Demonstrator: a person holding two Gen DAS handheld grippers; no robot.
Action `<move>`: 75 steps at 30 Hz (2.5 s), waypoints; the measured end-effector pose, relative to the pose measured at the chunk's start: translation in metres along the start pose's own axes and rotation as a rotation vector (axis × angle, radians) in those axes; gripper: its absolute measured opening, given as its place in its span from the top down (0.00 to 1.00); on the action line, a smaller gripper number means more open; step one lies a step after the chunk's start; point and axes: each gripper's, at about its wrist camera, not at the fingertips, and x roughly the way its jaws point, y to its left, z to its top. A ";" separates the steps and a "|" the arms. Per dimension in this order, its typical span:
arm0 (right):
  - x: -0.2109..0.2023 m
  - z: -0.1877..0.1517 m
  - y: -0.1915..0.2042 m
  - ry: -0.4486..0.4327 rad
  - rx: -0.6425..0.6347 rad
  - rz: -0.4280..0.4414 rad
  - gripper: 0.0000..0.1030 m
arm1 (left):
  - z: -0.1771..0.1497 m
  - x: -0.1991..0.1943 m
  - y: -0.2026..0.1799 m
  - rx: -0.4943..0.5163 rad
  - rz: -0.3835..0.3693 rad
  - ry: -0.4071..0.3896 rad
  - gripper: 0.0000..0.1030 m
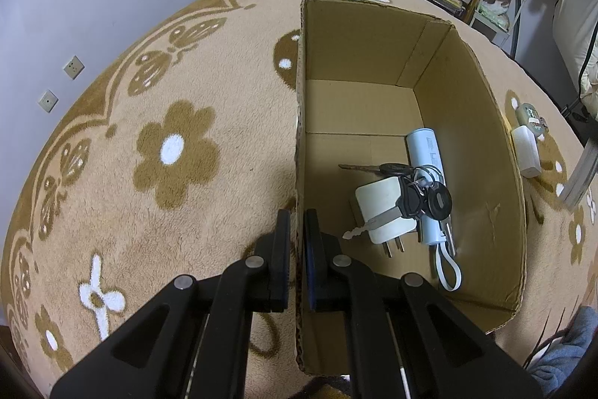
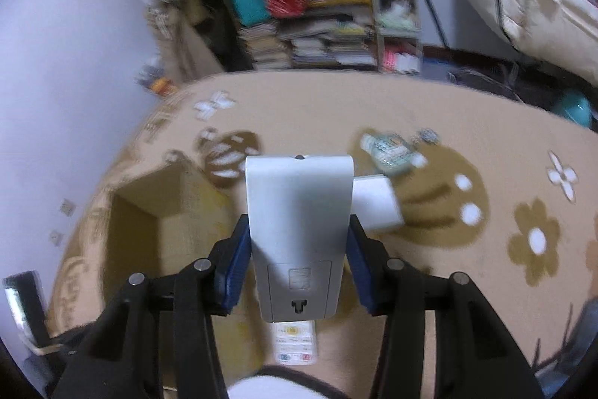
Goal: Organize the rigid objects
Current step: 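Carry the white flat remote into the box and open the right tool, then reach the right tool to the white button remote and grasp it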
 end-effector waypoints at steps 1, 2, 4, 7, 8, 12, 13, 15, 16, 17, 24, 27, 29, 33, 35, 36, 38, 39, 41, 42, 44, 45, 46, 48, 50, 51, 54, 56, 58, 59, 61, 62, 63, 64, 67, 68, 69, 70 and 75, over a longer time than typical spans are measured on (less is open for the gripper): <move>-0.003 0.001 0.006 -0.011 -0.011 0.019 0.49 | 0.000 0.000 0.000 0.000 0.000 0.000 0.93; -0.008 0.002 0.012 -0.024 -0.022 0.050 0.49 | 0.000 0.000 0.000 0.000 0.000 0.000 0.93; -0.012 0.004 0.025 -0.028 -0.034 0.100 0.49 | 0.000 0.000 0.000 0.002 0.001 0.000 0.93; -0.013 0.003 0.044 -0.034 -0.064 0.164 0.49 | 0.000 0.000 0.000 0.000 0.001 0.001 0.93; -0.013 0.003 0.050 -0.038 -0.076 0.179 0.49 | -0.001 0.000 0.000 0.003 0.005 0.001 0.93; -0.007 0.000 0.069 -0.028 -0.120 0.227 0.49 | -0.002 0.000 -0.005 0.032 0.036 -0.004 0.93; -0.005 -0.001 0.077 -0.024 -0.151 0.226 0.49 | -0.002 0.000 -0.006 0.035 0.040 -0.005 0.93; -0.001 -0.003 0.089 -0.021 -0.210 0.198 0.49 | -0.002 0.000 -0.006 0.040 0.045 -0.006 0.93; 0.002 -0.004 0.098 -0.018 -0.243 0.175 0.49 | -0.002 0.000 -0.006 0.038 0.042 -0.006 0.93; 0.004 -0.003 0.102 -0.011 -0.259 0.171 0.49 | -0.002 0.000 -0.005 0.034 0.038 -0.005 0.93; 0.024 0.000 0.119 0.070 -0.264 0.189 0.49 | -0.001 0.000 -0.001 0.017 0.019 -0.001 0.93; 0.039 -0.001 0.121 0.121 -0.269 0.184 0.49 | -0.001 0.000 -0.001 0.016 0.019 0.000 0.93; 0.049 -0.003 0.119 0.144 -0.257 0.169 0.49 | -0.001 0.000 -0.001 0.013 0.014 0.001 0.93; 0.066 -0.008 0.114 0.172 -0.246 0.212 0.49 | -0.001 0.001 0.002 -0.008 -0.004 0.004 0.93; 0.074 -0.012 0.112 0.189 -0.232 0.218 0.49 | -0.001 0.001 0.004 -0.018 -0.015 0.006 0.93; 0.077 -0.014 0.112 0.195 -0.231 0.220 0.49 | -0.001 0.001 0.004 -0.019 -0.016 0.006 0.93; 0.081 -0.017 0.115 0.201 -0.244 0.217 0.49 | -0.001 0.003 0.005 -0.023 -0.024 0.007 0.93; 0.081 -0.018 0.117 0.201 -0.253 0.209 0.49 | -0.001 0.003 0.005 -0.026 -0.026 0.008 0.93; 0.080 -0.019 0.121 0.189 -0.268 0.198 0.49 | -0.001 0.005 0.008 -0.041 -0.039 0.012 0.93; 0.078 -0.018 0.124 0.181 -0.279 0.194 0.49 | -0.001 0.006 0.008 -0.046 -0.045 0.014 0.93; 0.075 -0.016 0.128 0.170 -0.291 0.193 0.49 | -0.001 0.006 0.009 -0.049 -0.048 0.015 0.93; 0.073 -0.016 0.128 0.164 -0.296 0.190 0.49 | -0.001 0.006 0.009 -0.048 -0.048 0.014 0.93; 0.070 -0.015 0.129 0.159 -0.301 0.189 0.49 | -0.001 0.006 0.009 -0.046 -0.047 0.013 0.93; 0.062 -0.013 0.129 0.149 -0.314 0.186 0.49 | -0.001 0.006 0.008 -0.039 -0.042 0.012 0.93; 0.055 -0.011 0.127 0.135 -0.324 0.174 0.43 | -0.001 0.006 0.008 -0.037 -0.042 0.011 0.93; 0.050 -0.010 0.124 0.127 -0.323 0.168 0.37 | -0.001 0.006 0.008 -0.040 -0.045 0.012 0.93; 0.034 -0.007 0.109 0.090 -0.281 0.184 0.28 | -0.001 0.006 0.010 -0.048 -0.051 0.016 0.93; 0.023 -0.006 0.098 0.063 -0.266 0.181 0.18 | -0.001 0.005 0.010 -0.049 -0.052 0.012 0.93; 0.015 -0.004 0.088 0.031 -0.266 0.150 0.07 | -0.001 0.006 0.009 -0.046 -0.049 0.013 0.93; 0.013 -0.003 0.085 0.022 -0.270 0.135 0.05 | -0.001 0.006 0.009 -0.046 -0.049 0.013 0.93; 0.010 -0.002 0.077 0.013 -0.279 0.106 0.02 | -0.001 0.006 0.008 -0.044 -0.047 0.012 0.93; 0.010 -0.001 0.070 0.016 -0.275 0.093 0.01 | -0.001 0.005 0.008 -0.044 -0.048 0.012 0.93; 0.010 -0.001 0.063 0.032 -0.259 0.083 0.01 | -0.001 0.005 0.009 -0.046 -0.050 0.013 0.93; 0.011 -0.001 0.056 0.053 -0.243 0.080 0.01 | -0.001 0.005 0.009 -0.048 -0.050 0.013 0.93; 0.014 -0.002 0.036 0.100 -0.202 0.062 0.01 | -0.001 0.006 0.009 -0.049 -0.051 0.013 0.93; 0.015 -0.004 0.030 0.104 -0.195 0.055 0.01 | -0.001 0.006 0.009 -0.048 -0.051 0.013 0.93; 0.017 -0.006 0.026 0.107 -0.188 0.043 0.01 | -0.001 0.006 0.009 -0.050 -0.053 0.014 0.93; 0.018 -0.007 0.023 0.108 -0.186 0.033 0.01 | -0.001 0.006 0.009 -0.051 -0.054 0.014 0.93; 0.035 -0.021 0.012 0.133 -0.200 -0.049 0.01 | -0.001 0.006 0.010 -0.053 -0.059 0.014 0.93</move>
